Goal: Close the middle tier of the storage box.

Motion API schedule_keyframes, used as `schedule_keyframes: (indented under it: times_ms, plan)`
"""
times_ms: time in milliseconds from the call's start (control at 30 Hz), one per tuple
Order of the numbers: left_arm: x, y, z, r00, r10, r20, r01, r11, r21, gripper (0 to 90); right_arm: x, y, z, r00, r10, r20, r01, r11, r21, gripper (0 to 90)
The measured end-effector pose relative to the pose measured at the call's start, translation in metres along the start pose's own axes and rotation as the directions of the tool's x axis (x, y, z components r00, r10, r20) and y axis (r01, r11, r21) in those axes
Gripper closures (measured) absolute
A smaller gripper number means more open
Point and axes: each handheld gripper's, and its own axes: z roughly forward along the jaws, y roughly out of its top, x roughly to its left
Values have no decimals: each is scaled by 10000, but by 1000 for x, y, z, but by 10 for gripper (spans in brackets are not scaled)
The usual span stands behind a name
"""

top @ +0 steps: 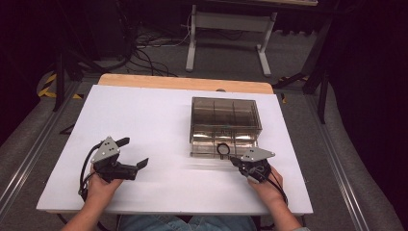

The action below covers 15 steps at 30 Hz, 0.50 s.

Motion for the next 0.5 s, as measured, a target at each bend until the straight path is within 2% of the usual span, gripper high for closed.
schedule_keyframes:
  times_ms: [500]
  plan:
    - [1, -5, -11, 9997, -15, -223, 15, 10000, -10, 6, -9, 10, 8, 9983, 398, 434, -389, 9990, -222, 900]
